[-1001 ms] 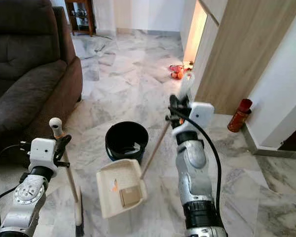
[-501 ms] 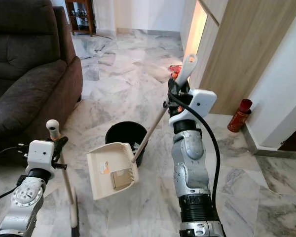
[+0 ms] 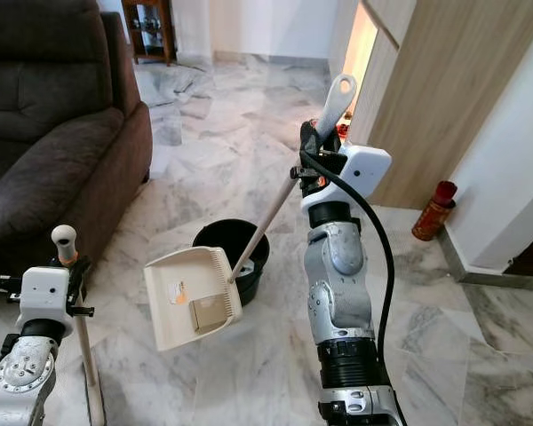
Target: Sweep floor
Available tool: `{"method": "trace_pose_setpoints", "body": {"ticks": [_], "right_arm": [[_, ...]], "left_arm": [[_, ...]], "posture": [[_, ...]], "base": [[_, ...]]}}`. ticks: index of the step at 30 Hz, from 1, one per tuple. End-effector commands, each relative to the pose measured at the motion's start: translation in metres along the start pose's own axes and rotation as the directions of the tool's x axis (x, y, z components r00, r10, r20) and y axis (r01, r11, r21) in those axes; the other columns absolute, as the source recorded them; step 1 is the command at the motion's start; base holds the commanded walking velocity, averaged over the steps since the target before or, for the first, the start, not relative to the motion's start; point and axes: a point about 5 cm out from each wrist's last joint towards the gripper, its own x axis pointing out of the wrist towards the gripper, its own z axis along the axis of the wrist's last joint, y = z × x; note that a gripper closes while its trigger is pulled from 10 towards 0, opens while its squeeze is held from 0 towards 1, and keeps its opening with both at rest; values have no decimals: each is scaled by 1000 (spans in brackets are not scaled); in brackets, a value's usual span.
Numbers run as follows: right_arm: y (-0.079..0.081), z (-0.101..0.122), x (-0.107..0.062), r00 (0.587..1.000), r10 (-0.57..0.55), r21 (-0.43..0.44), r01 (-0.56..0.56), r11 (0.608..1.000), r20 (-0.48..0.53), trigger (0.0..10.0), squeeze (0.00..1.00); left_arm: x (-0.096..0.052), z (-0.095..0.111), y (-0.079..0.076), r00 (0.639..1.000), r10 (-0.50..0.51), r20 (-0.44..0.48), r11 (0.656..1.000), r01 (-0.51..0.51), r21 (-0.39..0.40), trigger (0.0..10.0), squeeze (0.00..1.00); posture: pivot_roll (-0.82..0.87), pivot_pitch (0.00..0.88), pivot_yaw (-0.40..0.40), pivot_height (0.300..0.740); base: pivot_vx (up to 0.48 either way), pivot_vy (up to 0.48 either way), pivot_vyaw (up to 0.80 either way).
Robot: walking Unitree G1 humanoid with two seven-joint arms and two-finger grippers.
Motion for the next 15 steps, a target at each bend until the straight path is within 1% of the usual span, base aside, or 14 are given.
{"method": "trace_pose_setpoints", "body": {"ticks": [1, 15], "right_arm": [[6, 16, 8, 996, 17, 20, -19, 1000, 86, 10000, 0], [9, 16, 9, 996, 36, 23, -38, 999, 77, 10000, 0]], "left_arm": [[4, 13, -2, 998, -4, 66, 1000, 3, 10, 10000, 0], [4, 15, -5, 997, -5, 80, 1000, 4, 6, 10000, 0]], "posture": [[206, 0, -56, 740], [204, 0, -57, 740]], "base": [[341, 0, 0], [347, 0, 0]]}}
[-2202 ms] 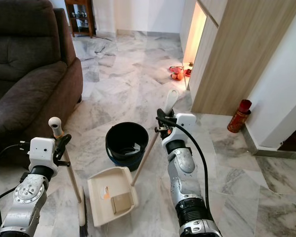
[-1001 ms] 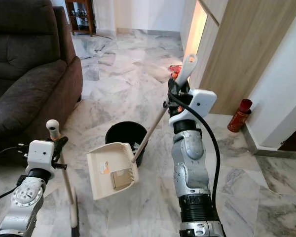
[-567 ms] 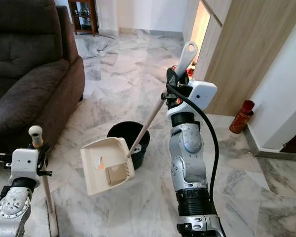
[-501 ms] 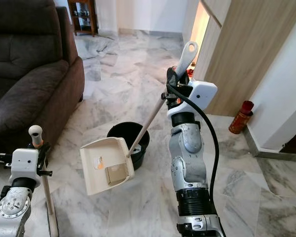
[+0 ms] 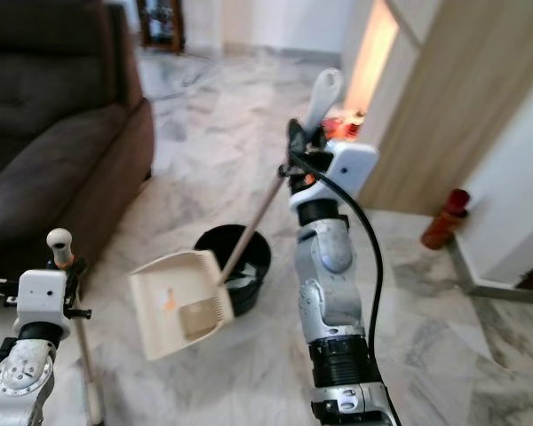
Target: Sweep floor
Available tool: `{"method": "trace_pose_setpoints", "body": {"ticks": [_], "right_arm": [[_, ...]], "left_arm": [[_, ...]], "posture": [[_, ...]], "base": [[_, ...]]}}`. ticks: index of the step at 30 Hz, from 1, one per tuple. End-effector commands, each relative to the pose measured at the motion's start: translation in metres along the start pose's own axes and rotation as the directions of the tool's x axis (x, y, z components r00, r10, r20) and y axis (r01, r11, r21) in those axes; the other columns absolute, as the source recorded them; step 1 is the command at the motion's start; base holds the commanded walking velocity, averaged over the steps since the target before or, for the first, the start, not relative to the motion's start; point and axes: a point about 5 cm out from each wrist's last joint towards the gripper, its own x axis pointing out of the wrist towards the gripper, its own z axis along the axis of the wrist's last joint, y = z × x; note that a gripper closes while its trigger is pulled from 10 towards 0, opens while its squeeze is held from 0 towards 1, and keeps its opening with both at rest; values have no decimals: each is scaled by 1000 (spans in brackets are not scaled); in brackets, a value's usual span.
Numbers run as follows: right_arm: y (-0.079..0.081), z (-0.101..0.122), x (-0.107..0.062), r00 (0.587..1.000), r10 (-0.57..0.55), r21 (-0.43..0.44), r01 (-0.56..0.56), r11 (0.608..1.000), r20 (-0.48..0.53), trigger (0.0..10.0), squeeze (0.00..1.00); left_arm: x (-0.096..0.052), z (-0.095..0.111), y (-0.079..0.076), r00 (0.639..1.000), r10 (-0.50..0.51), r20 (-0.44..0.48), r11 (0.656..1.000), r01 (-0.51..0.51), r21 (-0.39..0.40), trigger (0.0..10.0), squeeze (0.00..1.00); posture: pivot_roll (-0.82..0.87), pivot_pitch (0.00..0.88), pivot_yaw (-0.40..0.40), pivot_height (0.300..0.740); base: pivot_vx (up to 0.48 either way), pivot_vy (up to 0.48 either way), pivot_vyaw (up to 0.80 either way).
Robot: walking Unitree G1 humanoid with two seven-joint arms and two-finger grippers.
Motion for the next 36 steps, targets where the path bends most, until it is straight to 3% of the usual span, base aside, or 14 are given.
{"method": "trace_pose_setpoints", "body": {"ticks": [1, 27, 36], "right_arm": [[1, 17, 7, 997, 7, -3, -7, 1000, 77, 10000, 0], [12, 18, 6, 995, 71, 41, -74, 996, 63, 10000, 0], [16, 17, 6, 994, 99, 48, -102, 994, 48, 10000, 0]], "left_arm": [[3, 12, 0, 998, -2, 68, 1000, 2, 8, 10000, 0], [6, 14, 0, 997, 2, 77, 1000, -2, 4, 10000, 0], [6, 13, 0, 997, 3, 77, 1000, -3, 1, 10000, 0]], "posture": [[204, 0, -57, 740], [211, 0, -59, 740], [213, 0, -63, 740]], "base": [[356, 0, 0], [354, 0, 0], [355, 0, 316]]}}
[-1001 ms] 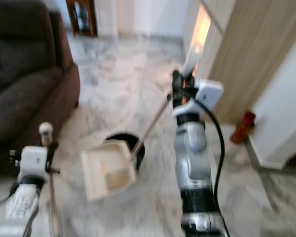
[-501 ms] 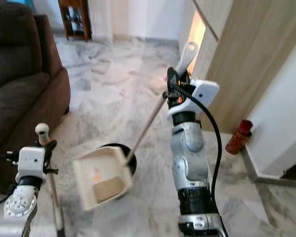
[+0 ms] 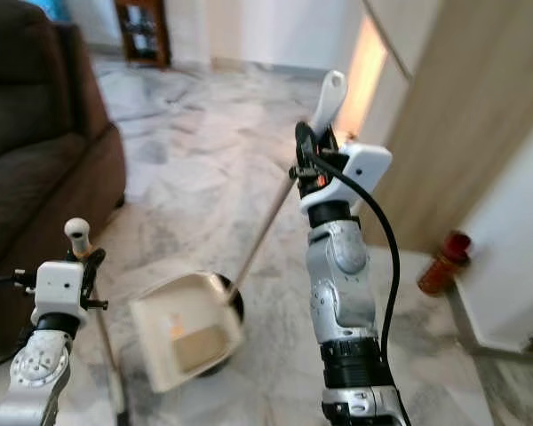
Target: Sweep floor
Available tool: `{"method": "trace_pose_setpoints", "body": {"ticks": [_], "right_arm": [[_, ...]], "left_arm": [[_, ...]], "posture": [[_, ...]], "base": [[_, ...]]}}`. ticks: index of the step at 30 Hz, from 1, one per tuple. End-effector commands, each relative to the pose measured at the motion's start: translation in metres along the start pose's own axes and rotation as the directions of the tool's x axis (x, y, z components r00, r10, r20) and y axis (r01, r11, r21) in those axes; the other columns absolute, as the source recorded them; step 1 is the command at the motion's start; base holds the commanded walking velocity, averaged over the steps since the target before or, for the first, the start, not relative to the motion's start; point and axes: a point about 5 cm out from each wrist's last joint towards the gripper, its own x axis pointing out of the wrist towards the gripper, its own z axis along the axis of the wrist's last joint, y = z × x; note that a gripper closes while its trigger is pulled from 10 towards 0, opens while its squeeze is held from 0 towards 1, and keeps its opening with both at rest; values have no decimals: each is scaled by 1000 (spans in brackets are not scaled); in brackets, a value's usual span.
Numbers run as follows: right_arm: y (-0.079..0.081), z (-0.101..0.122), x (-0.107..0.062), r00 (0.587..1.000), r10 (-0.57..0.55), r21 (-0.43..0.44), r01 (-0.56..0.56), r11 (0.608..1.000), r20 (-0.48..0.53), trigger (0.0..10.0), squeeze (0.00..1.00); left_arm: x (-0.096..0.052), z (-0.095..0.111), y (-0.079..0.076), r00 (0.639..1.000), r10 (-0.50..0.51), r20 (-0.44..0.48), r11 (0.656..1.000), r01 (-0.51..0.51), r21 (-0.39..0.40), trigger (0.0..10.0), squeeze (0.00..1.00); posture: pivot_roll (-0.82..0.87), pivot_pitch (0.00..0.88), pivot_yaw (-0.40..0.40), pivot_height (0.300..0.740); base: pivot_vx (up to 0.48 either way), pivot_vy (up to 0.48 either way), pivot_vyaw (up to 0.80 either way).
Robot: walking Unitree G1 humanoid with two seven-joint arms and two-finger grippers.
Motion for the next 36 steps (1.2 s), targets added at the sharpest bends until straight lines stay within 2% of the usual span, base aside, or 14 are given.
{"method": "trace_pose_setpoints", "body": {"ticks": [1, 13, 24, 36], "right_arm": [[2, 15, 4, 997, 3, 38, -6, 999, 72, 10000, 0], [7, 15, 4, 997, 25, 44, -28, 999, 69, 10000, 0], [13, 14, 4, 996, 52, 32, -54, 998, 70, 10000, 0], [31, 21, 4, 986, 106, -31, -103, 994, 127, 10000, 0]], "left_arm": [[5, 10, -2, 999, 0, 52, 1000, 0, 10, 10000, 0], [5, 11, -2, 998, 4, 58, 1000, -4, 5, 10000, 0], [5, 11, -5, 998, -1, 69, 1000, 1, -2, 10000, 0], [8, 13, -9, 997, -14, 79, 1000, 14, -6, 10000, 0]], "posture": [[214, 0, -64, 740], [213, 0, -66, 740], [206, 0, -64, 740], [197, 0, -64, 740]], "base": [[356, 0, 0], [356, 0, 0], [0, 0, 0], [0, 0, 0]]}}
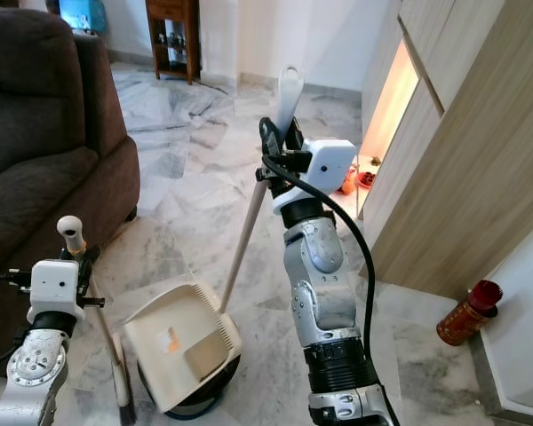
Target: Sweep floor
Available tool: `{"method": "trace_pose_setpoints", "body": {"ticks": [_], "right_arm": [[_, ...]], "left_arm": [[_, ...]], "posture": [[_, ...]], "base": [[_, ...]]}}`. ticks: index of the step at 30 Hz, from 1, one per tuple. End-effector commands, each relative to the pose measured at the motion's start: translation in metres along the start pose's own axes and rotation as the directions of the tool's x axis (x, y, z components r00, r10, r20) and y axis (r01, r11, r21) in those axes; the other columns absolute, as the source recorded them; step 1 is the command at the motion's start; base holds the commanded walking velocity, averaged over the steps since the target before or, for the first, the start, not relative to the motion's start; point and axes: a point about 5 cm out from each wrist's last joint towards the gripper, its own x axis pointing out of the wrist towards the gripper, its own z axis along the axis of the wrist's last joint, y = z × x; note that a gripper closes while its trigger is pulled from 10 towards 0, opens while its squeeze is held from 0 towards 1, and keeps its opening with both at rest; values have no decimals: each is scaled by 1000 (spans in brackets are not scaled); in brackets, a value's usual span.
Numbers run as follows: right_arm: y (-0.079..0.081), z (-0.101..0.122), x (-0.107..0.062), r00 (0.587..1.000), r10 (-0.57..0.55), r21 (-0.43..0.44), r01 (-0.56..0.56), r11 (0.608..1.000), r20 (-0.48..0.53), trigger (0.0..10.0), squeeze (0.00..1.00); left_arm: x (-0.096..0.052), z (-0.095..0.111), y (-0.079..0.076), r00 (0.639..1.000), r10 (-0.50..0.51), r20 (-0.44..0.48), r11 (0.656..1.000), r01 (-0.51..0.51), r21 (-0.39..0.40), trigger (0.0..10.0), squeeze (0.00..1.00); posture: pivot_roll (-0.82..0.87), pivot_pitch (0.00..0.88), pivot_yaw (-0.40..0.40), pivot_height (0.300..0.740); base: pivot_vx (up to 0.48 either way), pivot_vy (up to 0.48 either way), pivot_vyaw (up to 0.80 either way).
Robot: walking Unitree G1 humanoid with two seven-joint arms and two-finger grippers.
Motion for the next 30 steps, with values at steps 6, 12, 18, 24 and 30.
{"method": "trace_pose_setpoints", "body": {"ticks": [6, 12, 18, 24, 30], "right_arm": [[22, 26, 5, 985, 70, -97, -55, 994, 160, 10000, 0], [36, 26, 2, 974, 134, -195, -98, 976, 181, 10000, 0], [51, 23, -3, 959, 212, -280, -155, 947, 188, 10000, 0], [73, 18, -12, 930, 316, -332, -243, 911, 187, 10000, 0], [92, 16, -19, 906, 376, -317, -305, 898, 193, 10000, 0]], "left_arm": [[5, 8, -3, 999, -3, 47, 1000, 3, -3, 10000, 0], [4, 8, -4, 999, -1, 46, 1000, 1, -3, 10000, 0], [4, 8, -5, 999, -6, 49, 1000, 6, 3, 10000, 0], [5, 8, -6, 999, -12, 53, 1000, 11, 9, 10000, 0], [5, 9, -6, 998, -16, 54, 1000, 15, 13, 10000, 0]], "posture": [[197, 0, -67, 740], [199, 0, -68, 740], [197, 0, -68, 740], [202, 0, -66, 740], [203, 0, -65, 740]], "base": [[0, 0, 0], [0, 0, 0], [0, 0, 0], [0, 0, 0], [0, 0, 0]]}}
